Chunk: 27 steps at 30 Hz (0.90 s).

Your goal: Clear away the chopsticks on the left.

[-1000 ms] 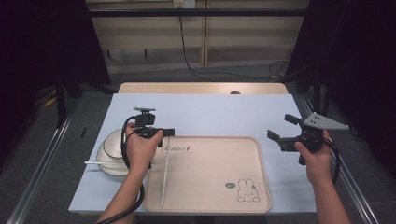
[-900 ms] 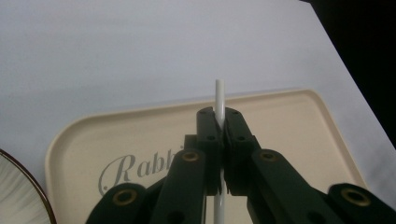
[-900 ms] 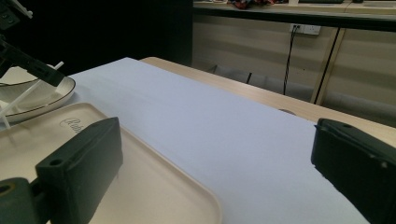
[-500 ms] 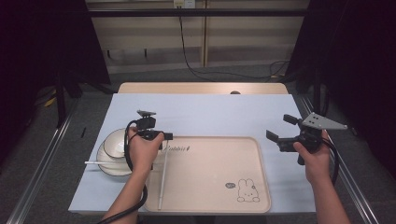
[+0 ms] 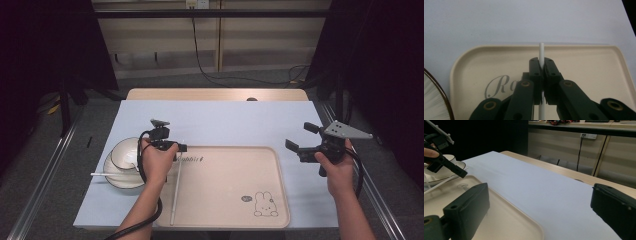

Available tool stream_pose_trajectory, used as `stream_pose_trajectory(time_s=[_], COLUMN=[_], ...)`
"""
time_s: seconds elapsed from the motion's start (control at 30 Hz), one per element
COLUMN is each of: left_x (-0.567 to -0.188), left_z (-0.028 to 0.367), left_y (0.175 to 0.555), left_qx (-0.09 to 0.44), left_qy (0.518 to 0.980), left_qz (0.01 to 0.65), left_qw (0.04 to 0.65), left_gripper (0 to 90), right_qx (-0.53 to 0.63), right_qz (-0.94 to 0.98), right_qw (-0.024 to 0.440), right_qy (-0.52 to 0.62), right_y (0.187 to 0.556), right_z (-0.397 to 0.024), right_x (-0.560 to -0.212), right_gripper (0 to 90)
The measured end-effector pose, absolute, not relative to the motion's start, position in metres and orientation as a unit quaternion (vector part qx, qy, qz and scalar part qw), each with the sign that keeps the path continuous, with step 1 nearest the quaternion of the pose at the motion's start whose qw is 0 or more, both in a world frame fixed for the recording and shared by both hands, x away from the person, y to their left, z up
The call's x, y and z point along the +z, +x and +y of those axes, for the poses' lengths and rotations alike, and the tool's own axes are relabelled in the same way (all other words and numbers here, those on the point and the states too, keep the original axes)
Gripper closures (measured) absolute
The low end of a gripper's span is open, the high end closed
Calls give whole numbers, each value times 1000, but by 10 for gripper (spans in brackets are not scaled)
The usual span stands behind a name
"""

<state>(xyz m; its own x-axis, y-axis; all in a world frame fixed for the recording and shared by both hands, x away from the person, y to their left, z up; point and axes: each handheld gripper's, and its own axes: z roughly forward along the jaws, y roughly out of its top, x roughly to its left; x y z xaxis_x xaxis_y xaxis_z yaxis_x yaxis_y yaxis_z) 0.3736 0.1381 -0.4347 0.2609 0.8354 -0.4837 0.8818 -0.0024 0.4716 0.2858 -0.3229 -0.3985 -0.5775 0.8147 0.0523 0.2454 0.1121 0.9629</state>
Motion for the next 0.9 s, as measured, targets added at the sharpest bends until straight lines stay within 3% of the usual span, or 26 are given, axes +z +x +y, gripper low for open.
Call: stream_pose_trajectory(time_s=[0.9], left_x=[-457], left_z=[142], left_y=[380], left_qx=[-28], left_qy=[703], left_qz=[631], left_qw=[327], left_gripper=[846], right_qx=[550], right_qz=[698], right_qw=[260], right_qy=[379], right_y=[284], right_z=[-323], right_x=[-397], right_gripper=[19])
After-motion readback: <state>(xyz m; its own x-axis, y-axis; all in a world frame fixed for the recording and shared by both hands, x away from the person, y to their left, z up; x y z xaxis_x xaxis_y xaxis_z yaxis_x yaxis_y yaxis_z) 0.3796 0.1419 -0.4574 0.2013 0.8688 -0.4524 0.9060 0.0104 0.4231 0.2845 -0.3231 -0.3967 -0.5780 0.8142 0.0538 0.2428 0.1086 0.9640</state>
